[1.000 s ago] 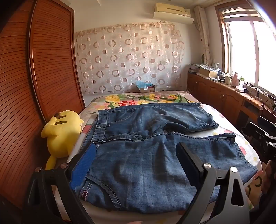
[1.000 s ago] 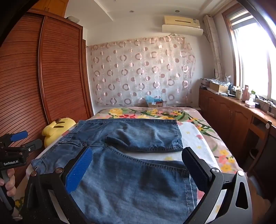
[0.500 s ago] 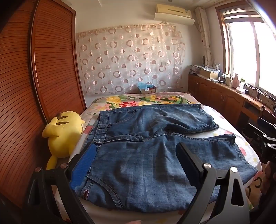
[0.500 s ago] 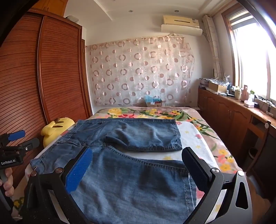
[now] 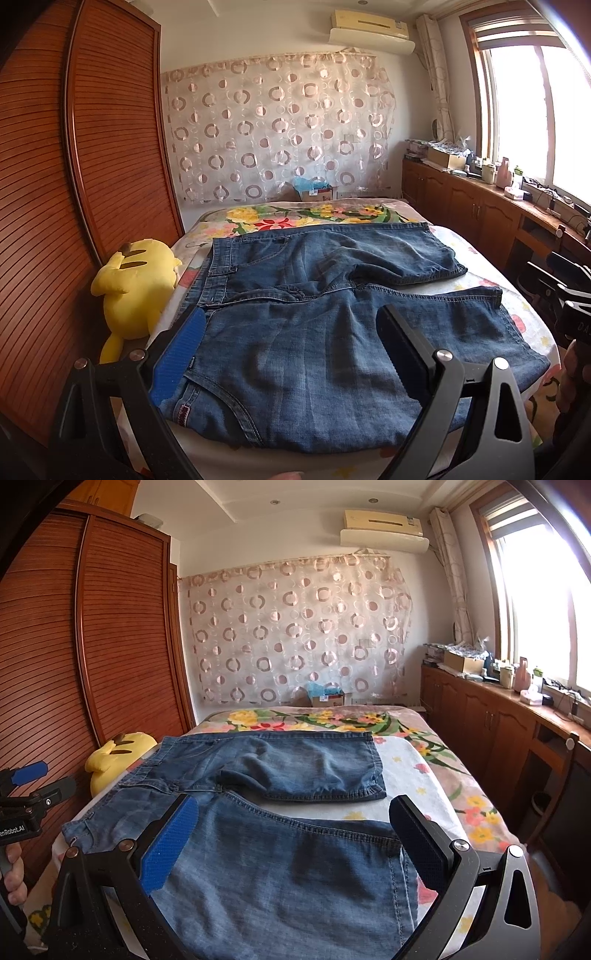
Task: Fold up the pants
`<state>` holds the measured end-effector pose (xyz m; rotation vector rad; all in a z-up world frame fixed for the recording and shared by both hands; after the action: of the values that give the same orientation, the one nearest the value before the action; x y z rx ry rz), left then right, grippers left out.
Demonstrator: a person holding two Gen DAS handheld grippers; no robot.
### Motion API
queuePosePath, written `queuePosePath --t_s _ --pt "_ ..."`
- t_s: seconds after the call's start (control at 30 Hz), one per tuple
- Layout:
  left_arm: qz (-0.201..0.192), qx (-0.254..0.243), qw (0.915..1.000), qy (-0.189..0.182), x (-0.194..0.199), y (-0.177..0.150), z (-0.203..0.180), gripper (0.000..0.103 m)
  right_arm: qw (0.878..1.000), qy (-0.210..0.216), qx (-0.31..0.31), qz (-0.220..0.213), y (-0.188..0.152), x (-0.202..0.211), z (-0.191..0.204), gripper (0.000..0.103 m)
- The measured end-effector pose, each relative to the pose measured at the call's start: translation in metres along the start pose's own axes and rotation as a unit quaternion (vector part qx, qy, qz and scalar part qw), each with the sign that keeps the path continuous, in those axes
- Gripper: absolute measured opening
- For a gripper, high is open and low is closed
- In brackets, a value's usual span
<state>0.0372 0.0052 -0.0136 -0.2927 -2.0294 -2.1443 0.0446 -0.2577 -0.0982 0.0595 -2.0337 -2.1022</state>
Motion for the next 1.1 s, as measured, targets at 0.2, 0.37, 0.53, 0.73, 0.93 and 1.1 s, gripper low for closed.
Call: queuePosePath --t_s 0.2,0.37,0.53,0.73,0.93,1.1 --pt "0.000 -0.001 1.0000 0.001 0.0003 -0.0001 -0.0007 0.094 1.000 -0.001 -0.001 0.000 0.0003 0.0003 0.0002 0.103" --pt "-0.001 -0.001 1.0000 0.001 0.0005 -0.0005 -0.0007 0.094 1.000 0.001 0.000 0.000 0.0011 0.0011 0.0011 0.103" --pt "-0.003 0.002 1.0000 0.003 0.0013 0.0010 -0.0009 0.094 1.000 0.002 -0.001 -0.001 0.0010 -0.0002 0.0010 0.103" --pt "0.001 0.006 1.0000 0.003 -0.0006 0.0002 -0.0036 0.094 1.000 0.002 -0.001 -0.001 0.0011 -0.0006 0.0012 0.103" --pt "0.001 0.006 1.0000 0.003 -0.0008 0.0001 -0.0032 0.094 1.000 0.003 -0.001 0.000 0.0010 -0.0006 0.0015 0.103" --pt "0.001 0.007 1.0000 0.003 -0.0007 -0.0002 -0.0035 0.094 1.000 0.001 -0.001 -0.002 0.0012 -0.0008 0.0014 0.103"
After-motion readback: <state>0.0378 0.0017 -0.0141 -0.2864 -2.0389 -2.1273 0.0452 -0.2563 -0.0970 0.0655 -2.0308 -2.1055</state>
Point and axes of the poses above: each gripper's, at about its wrist camera, not at the fingertips, and x roughly against the way its jaws point, z to its left, y to its top, the point moved 5 cm from there along -x, roughly the way its jaws point, and after that the axes turned 13 degrees about -z, right-handed, at the moved point
